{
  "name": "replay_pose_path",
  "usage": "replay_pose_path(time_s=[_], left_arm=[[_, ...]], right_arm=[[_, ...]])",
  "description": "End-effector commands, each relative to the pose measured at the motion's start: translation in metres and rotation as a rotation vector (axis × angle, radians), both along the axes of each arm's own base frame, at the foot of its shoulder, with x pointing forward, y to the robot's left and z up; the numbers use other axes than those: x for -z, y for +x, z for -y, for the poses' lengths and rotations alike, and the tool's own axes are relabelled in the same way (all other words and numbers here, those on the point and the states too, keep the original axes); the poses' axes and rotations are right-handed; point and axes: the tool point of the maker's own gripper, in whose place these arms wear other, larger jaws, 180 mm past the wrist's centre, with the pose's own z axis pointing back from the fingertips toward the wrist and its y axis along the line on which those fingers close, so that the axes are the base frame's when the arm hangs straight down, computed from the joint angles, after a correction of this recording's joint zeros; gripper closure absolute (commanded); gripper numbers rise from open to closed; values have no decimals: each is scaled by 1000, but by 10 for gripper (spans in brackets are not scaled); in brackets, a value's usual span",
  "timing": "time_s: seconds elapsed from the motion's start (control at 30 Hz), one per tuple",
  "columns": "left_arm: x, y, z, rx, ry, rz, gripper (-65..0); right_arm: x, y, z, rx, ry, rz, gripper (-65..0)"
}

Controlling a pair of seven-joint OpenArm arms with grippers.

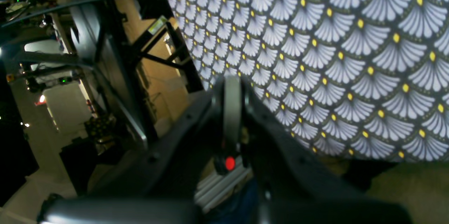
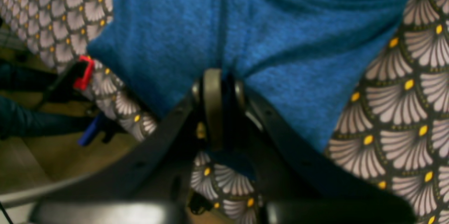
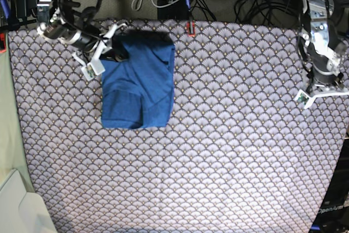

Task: Fold the T-shirt properly
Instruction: 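Press the bundle's corner flat with the right gripper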

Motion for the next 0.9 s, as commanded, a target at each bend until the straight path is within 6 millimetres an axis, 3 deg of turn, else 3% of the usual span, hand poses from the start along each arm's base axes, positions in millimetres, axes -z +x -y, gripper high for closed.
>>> replay_pose_path(time_s=[0.0,0.13,0.3,0.5,0.7,0.87], left_arm=[[-13,4,-6,-4,32,32,-2],[-14,5,-6,-4,32,35,-2],[-15,6,-7,-4,34,38,-2],[-27,1,-29,-50,65,55,-2],[-31,-14,-50,-107,84,51,-2],[-21,-25,-50,-106,86,14,-2]], right_arm=[[-18,8,-2,-12,18,66,-31],[-44,16,-9,-37,13,147,-32],[-57,14,-45,-146,47,183,-32],[-43,-8,-85,-258,104,123,-32],[-26,-7,-92,-277,109,76,-32],[-14,-3,-93,-286,106,45,-33]])
